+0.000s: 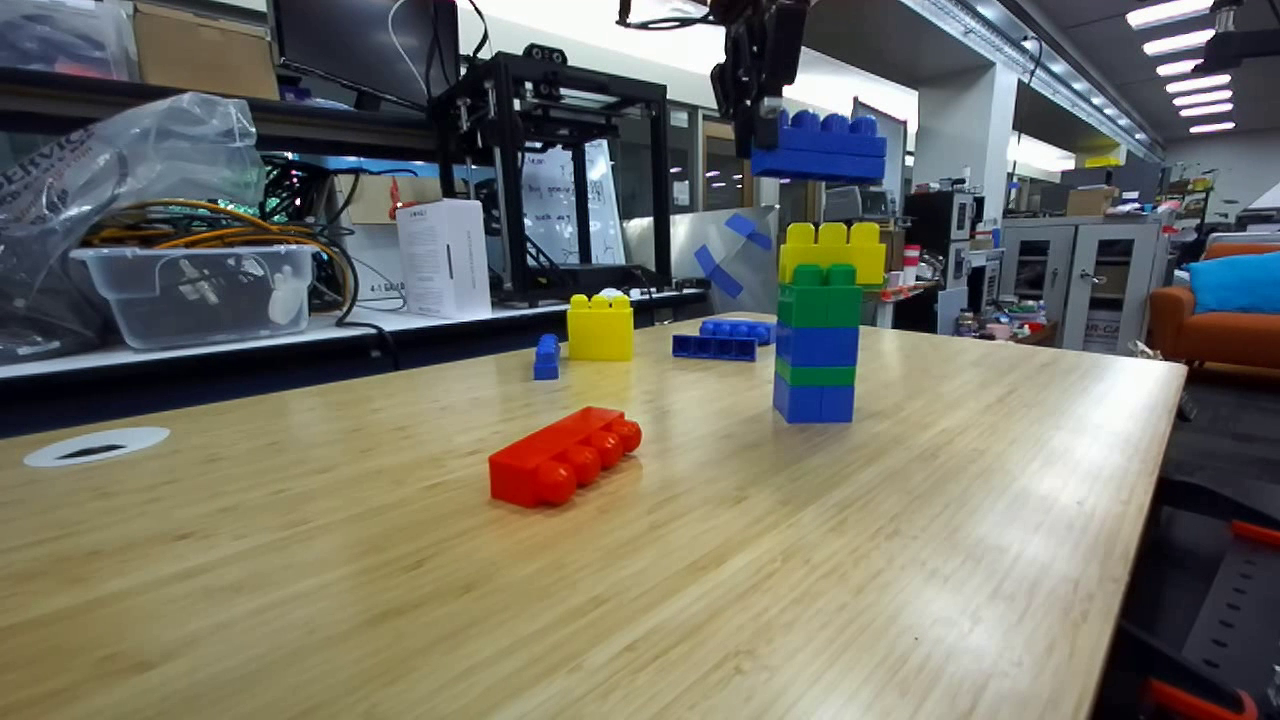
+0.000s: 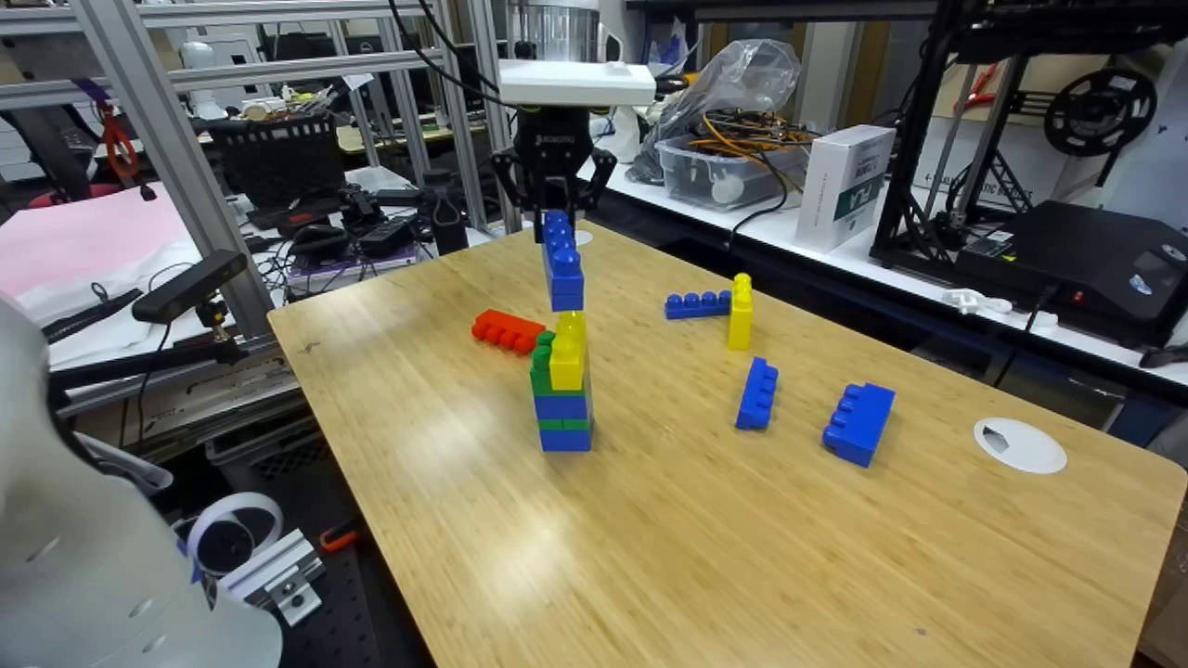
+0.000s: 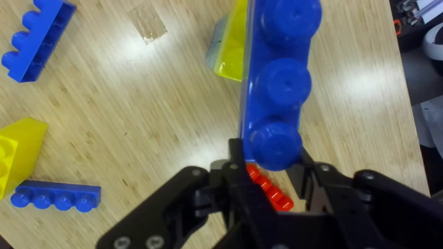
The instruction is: Move the stack of blocks to the right and stack two blue blocks on it
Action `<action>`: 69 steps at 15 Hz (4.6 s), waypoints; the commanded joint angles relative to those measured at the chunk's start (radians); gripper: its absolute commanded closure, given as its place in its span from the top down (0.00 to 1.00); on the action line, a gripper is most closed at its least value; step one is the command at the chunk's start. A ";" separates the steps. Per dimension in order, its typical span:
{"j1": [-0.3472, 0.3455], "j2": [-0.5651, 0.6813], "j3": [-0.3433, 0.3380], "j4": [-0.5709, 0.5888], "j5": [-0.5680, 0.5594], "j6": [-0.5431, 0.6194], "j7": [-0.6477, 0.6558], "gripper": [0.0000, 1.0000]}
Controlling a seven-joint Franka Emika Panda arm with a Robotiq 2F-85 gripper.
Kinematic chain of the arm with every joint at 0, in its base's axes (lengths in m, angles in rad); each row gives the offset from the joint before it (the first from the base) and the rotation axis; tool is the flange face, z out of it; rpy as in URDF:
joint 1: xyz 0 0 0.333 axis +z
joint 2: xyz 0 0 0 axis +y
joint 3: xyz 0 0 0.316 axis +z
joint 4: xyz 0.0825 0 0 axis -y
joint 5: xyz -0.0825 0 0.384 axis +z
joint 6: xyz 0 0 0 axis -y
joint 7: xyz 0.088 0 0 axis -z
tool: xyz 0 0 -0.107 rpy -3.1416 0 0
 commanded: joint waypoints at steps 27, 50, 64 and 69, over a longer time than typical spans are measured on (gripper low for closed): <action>-0.004 -0.056 0.006 -0.028 0.022 -0.010 0.086 0.10; 0.023 -0.052 0.035 -0.146 -0.004 0.112 0.259 0.10; 0.019 -0.007 0.038 -0.170 -0.044 0.173 0.249 0.10; 0.020 -0.002 0.039 -0.187 -0.052 0.204 0.244 0.10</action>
